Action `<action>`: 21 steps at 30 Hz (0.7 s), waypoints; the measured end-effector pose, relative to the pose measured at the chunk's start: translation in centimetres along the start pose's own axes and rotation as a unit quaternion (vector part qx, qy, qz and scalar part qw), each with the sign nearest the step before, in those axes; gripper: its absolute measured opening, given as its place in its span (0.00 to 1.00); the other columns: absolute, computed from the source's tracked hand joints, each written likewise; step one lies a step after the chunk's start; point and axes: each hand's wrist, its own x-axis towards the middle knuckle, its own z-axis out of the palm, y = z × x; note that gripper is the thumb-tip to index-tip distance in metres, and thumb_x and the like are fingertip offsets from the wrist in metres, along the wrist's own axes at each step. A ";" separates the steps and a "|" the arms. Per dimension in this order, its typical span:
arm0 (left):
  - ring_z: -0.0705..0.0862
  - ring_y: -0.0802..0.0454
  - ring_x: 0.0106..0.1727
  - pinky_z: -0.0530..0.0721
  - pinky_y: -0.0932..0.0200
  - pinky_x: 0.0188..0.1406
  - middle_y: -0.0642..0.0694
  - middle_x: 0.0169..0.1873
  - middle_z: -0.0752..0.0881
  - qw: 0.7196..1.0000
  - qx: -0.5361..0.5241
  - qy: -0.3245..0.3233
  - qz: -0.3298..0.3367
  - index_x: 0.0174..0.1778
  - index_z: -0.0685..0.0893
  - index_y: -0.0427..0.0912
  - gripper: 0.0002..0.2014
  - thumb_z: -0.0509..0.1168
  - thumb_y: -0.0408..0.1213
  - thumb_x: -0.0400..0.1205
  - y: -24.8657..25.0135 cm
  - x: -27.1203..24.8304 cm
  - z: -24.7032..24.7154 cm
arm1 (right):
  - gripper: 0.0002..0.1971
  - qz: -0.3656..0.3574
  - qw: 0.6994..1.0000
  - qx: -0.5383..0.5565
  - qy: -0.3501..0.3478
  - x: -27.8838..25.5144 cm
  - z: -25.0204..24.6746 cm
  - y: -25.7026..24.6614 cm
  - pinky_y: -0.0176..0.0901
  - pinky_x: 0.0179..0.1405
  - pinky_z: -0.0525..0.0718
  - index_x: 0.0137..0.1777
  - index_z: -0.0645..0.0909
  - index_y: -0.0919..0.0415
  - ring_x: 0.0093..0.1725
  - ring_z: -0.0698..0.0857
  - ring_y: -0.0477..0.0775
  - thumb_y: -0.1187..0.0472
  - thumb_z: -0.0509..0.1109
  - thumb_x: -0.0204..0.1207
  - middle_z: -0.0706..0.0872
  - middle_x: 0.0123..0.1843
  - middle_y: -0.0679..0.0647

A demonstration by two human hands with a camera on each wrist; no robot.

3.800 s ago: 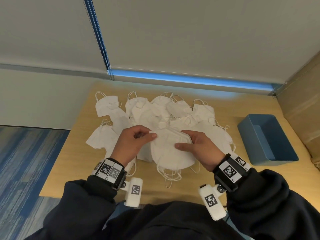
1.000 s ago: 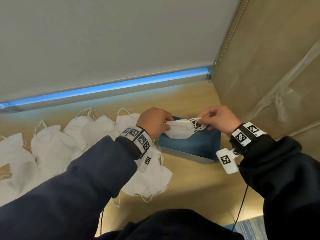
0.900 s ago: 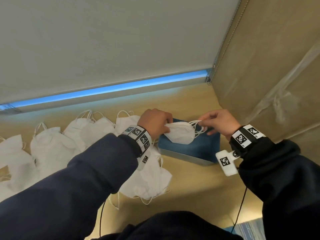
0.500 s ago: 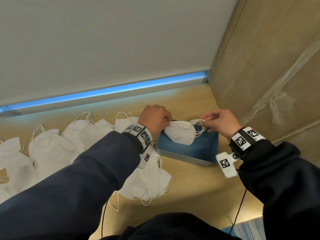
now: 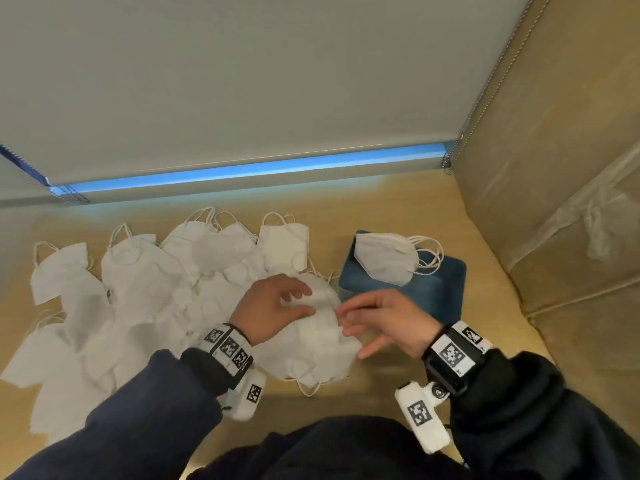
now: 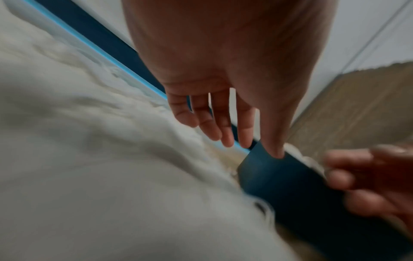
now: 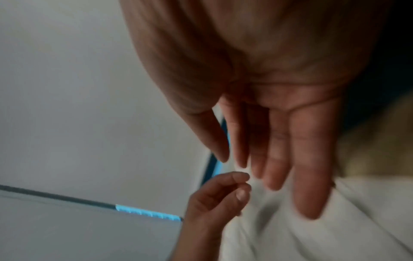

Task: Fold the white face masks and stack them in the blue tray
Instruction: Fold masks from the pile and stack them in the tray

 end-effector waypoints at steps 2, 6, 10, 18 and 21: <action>0.75 0.56 0.71 0.74 0.43 0.75 0.58 0.72 0.78 0.990 0.121 -0.067 -0.004 0.70 0.79 0.72 0.36 0.73 0.72 0.64 -2.8 -3.0 0.3 | 0.21 0.012 0.985 -0.169 0.016 2.0 2.1 3.2 0.43 0.55 0.88 0.72 0.83 0.58 0.66 0.86 0.53 0.67 0.74 0.79 0.86 0.69 0.55; 0.50 0.46 0.88 0.54 0.38 0.85 0.53 0.89 0.49 0.938 0.318 -0.134 -0.030 0.85 0.52 0.75 0.57 0.69 0.78 0.58 -6.0 -6.5 0.5 | 0.32 -0.040 0.937 -0.328 0.116 3.5 3.9 6.2 0.26 0.65 0.67 0.77 0.74 0.49 0.69 0.79 0.51 0.70 0.72 0.73 0.69 0.73 0.50; 0.62 0.46 0.84 0.68 0.40 0.78 0.54 0.86 0.62 0.949 0.298 -0.095 -0.031 0.80 0.68 0.73 0.42 0.75 0.64 0.69 -6.1 -7.5 0.6 | 0.42 -0.036 0.882 -0.453 0.122 4.2 4.9 7.3 0.54 0.76 0.75 0.84 0.63 0.48 0.76 0.72 0.60 0.57 0.78 0.71 0.68 0.79 0.52; 0.90 0.47 0.55 0.85 0.49 0.59 0.48 0.53 0.93 0.992 0.013 0.099 -0.079 0.56 0.92 0.49 0.16 0.64 0.49 0.80 -4.5 -9.2 -3.1 | 0.36 -0.051 0.924 -0.356 0.126 4.1 5.8 5.4 0.47 0.55 0.84 0.79 0.64 0.47 0.57 0.87 0.58 0.68 0.74 0.74 0.86 0.61 0.54; 0.92 0.45 0.51 0.90 0.47 0.51 0.47 0.47 0.94 0.949 -0.184 0.219 -0.133 0.52 0.91 0.46 0.06 0.74 0.41 0.81 -4.0 -10.4 -6.7 | 0.35 -0.079 0.956 -0.266 0.097 2.2 5.7 3.1 0.49 0.43 0.86 0.75 0.69 0.49 0.51 0.88 0.58 0.73 0.74 0.71 0.85 0.60 0.55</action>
